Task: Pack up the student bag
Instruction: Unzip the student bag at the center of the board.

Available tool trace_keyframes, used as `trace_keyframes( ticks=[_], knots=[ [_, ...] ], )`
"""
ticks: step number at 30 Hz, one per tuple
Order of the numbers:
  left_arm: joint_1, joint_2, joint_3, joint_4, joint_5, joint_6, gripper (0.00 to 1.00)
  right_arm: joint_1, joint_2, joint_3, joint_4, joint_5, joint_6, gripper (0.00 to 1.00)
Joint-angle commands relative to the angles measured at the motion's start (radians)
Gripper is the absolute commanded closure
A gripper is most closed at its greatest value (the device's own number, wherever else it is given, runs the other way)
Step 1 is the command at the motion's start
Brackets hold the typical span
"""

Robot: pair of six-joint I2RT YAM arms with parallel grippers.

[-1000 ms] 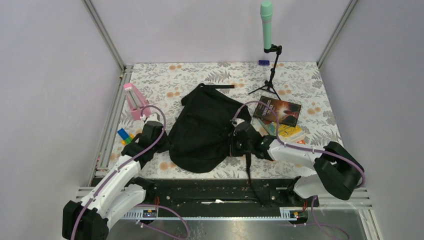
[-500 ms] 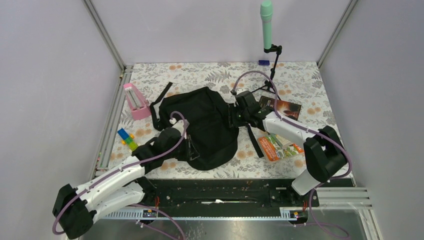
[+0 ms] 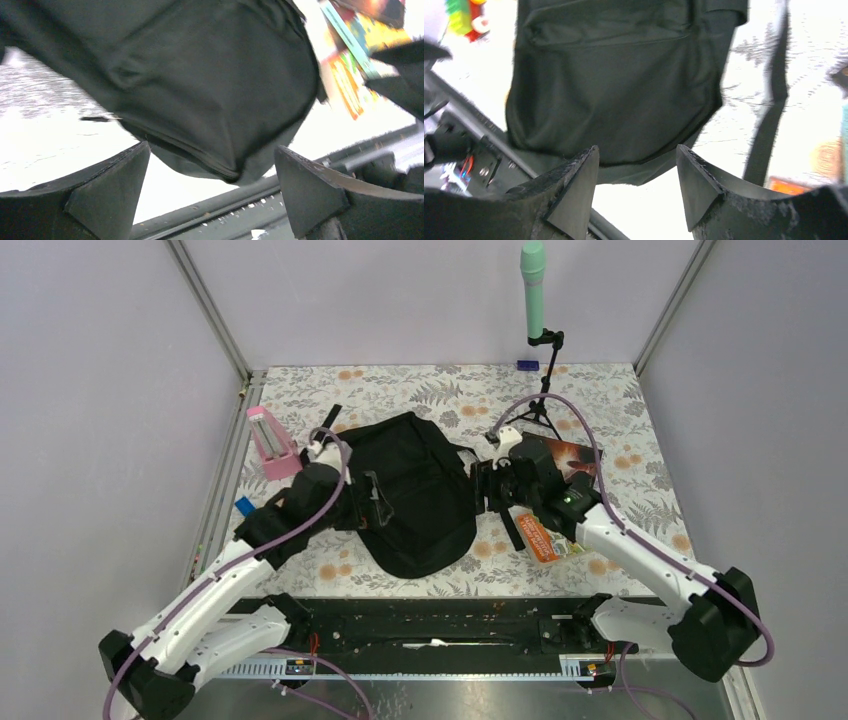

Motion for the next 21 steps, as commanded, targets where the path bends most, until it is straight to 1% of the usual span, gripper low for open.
trace_keyframes(
  ticks=[1,3,4,5,8,12,14,19,21],
  knots=[
    [0.166,-0.054,0.028,-0.120,-0.060,0.071,0.01,0.107,-0.081,-0.054,0.105,-0.061,-0.010,0.34],
    [0.257,-0.074,0.014,-0.111,0.017,0.093,0.01,0.214,-0.085,-0.072,0.138,0.058,-0.030,0.33],
    [0.293,-0.078,0.011,-0.107,0.060,0.108,0.01,0.272,-0.077,-0.081,0.161,0.101,-0.032,0.33],
    [0.320,-0.076,0.011,-0.114,0.086,0.121,0.01,0.304,-0.059,-0.087,0.185,0.112,-0.023,0.33],
    [0.370,-0.050,0.021,-0.142,0.106,0.160,0.01,0.389,0.026,-0.084,0.266,0.115,0.000,0.33],
    [0.423,-0.050,-0.034,-0.095,0.150,0.183,0.01,0.521,0.148,-0.040,0.298,0.241,-0.059,0.30],
    [0.449,-0.046,-0.062,-0.067,0.191,0.172,0.01,0.555,0.206,0.001,0.300,0.267,-0.077,0.30],
    [0.485,-0.043,-0.108,-0.025,0.206,0.145,0.01,0.599,0.324,0.068,0.296,0.283,-0.113,0.30],
    [0.489,-0.050,-0.131,0.005,0.220,0.142,0.01,0.609,0.361,0.085,0.290,0.329,-0.134,0.31]
  ],
)
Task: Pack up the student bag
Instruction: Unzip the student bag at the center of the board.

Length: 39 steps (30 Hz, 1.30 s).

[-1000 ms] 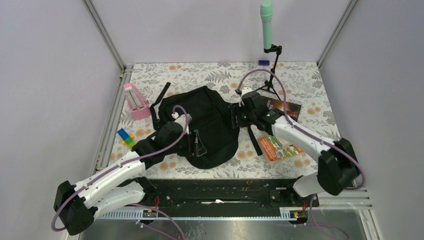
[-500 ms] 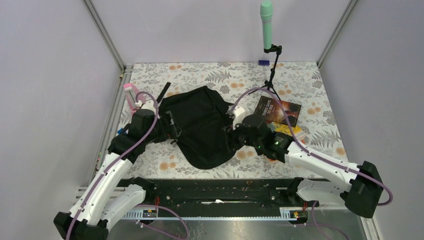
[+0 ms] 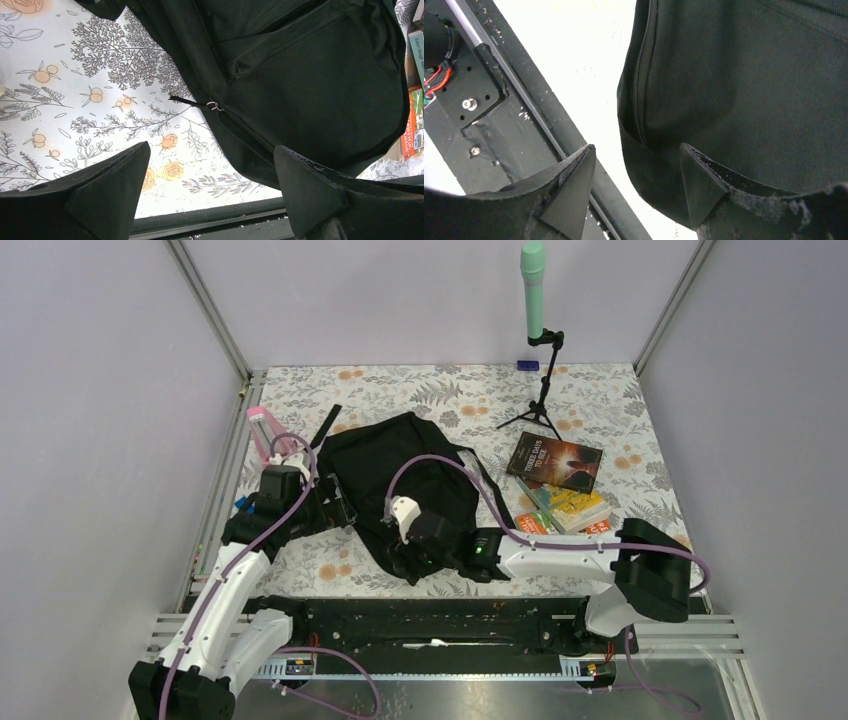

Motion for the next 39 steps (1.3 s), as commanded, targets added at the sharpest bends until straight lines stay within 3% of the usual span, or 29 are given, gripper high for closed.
trace_keyframes(
  ticks=[1,5,7,13,16,23,31,34,39],
  knots=[
    [0.016,-0.014,-0.040,0.114,0.059,-0.011,0.01,0.022,0.061,0.084,0.030,0.158,-0.068,0.36],
    [0.016,-0.009,-0.086,0.173,0.083,-0.072,0.01,0.017,0.057,0.072,-0.013,0.414,-0.101,0.89],
    [0.016,-0.025,-0.117,0.210,0.097,-0.093,0.01,-0.011,-0.004,0.025,-0.013,0.422,-0.127,0.99],
    [-0.003,-0.086,-0.232,0.409,0.269,-0.148,0.01,-0.201,-0.181,-0.153,0.014,0.211,-0.180,1.00],
    [-0.059,-0.051,-0.239,0.436,0.287,-0.141,0.01,-0.291,-0.238,-0.197,0.016,0.077,-0.207,1.00],
    [-0.328,0.047,-0.200,0.493,0.090,-0.083,0.03,-0.363,-0.275,-0.198,0.001,-0.133,-0.173,1.00],
    [-0.379,0.140,-0.245,0.620,-0.045,-0.032,0.02,-0.369,-0.291,-0.200,0.026,-0.215,-0.094,1.00],
    [-0.380,0.176,-0.252,0.706,-0.009,-0.016,0.06,-0.371,-0.298,-0.202,0.030,-0.227,-0.082,1.00],
    [-0.386,0.239,-0.237,0.741,-0.022,0.016,0.26,-0.378,-0.309,-0.210,0.031,-0.231,-0.070,1.00]
  ],
)
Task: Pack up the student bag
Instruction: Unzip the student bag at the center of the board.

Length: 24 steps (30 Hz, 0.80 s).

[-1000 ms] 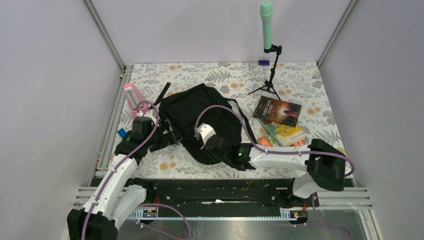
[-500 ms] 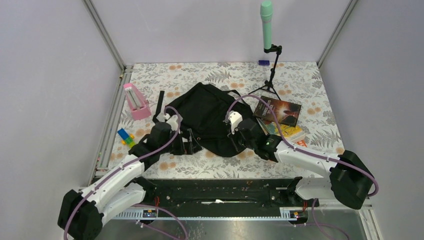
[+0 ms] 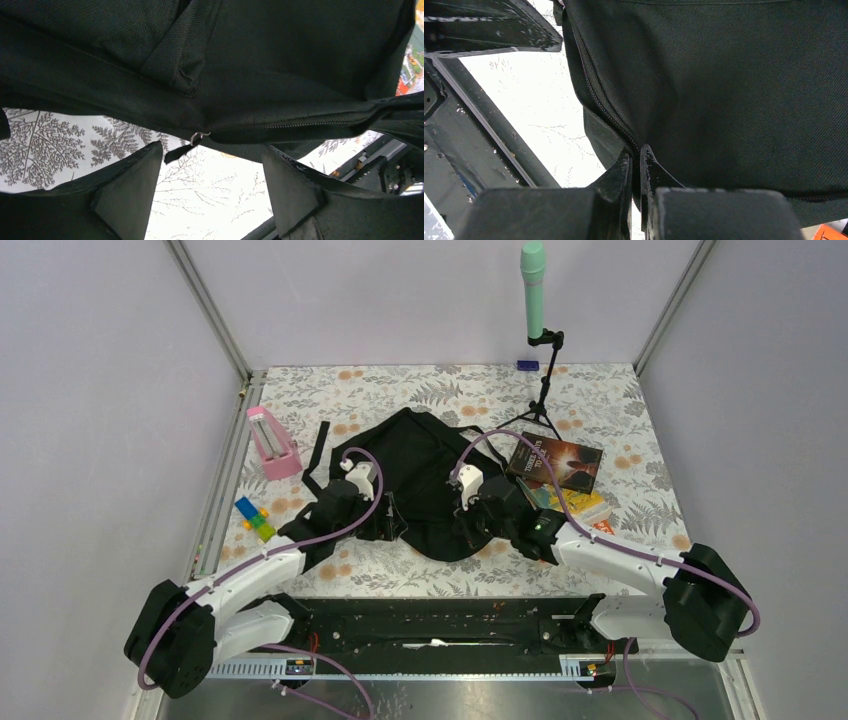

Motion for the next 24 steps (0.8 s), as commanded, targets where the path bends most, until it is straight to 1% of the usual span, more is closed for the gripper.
trace_keyframes(
  ticks=[1,3,7,9,12,19,24],
  knots=[
    [-0.007,0.044,0.004,0.108,-0.045,0.050,0.28,-0.013,-0.046,0.004,0.041,-0.032,0.035,1.00],
    [-0.007,0.058,0.001,0.110,-0.051,0.053,0.30,-0.015,-0.047,0.000,0.040,-0.033,0.040,1.00],
    [-0.007,0.069,-0.009,0.113,-0.061,0.051,0.41,-0.020,-0.048,-0.004,0.041,-0.033,0.044,1.00],
    [-0.007,0.070,-0.018,0.124,-0.068,0.049,0.49,-0.022,-0.050,-0.005,0.041,-0.033,0.045,1.00],
    [-0.007,0.072,-0.021,0.126,-0.069,0.049,0.57,-0.025,-0.052,-0.004,0.041,-0.035,0.048,1.00],
    [-0.007,0.010,-0.062,0.121,-0.069,0.050,0.56,-0.033,-0.055,-0.008,0.041,-0.040,0.054,1.00],
    [-0.007,0.020,-0.062,0.098,-0.077,0.051,0.58,-0.037,-0.055,-0.004,0.041,-0.045,0.061,1.00]
  ],
)
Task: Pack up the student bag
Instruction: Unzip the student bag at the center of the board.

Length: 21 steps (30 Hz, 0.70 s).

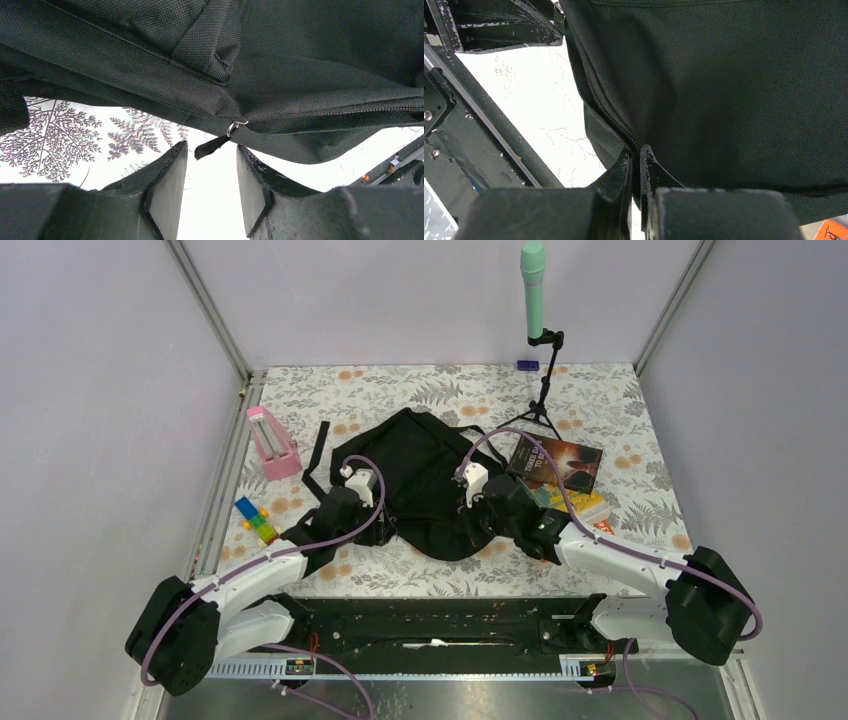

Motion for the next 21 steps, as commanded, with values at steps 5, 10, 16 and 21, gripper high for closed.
trace_keyframes(
  ticks=[5,10,16,21],
  knots=[
    [0.001,0.025,0.013,0.061,-0.035,0.025,0.63,-0.013,-0.030,0.016,0.038,-0.035,0.026,1.00],
    [0.001,0.073,0.031,0.104,-0.025,0.019,0.78,-0.015,-0.026,0.016,0.037,-0.035,0.032,1.00],
    [-0.002,0.031,0.008,0.162,-0.018,-0.018,1.00,-0.016,-0.020,0.011,0.043,-0.040,0.036,1.00],
    [-0.009,-0.016,-0.004,0.123,-0.026,-0.012,1.00,-0.017,-0.011,0.009,0.050,-0.043,0.038,1.00]
  ],
)
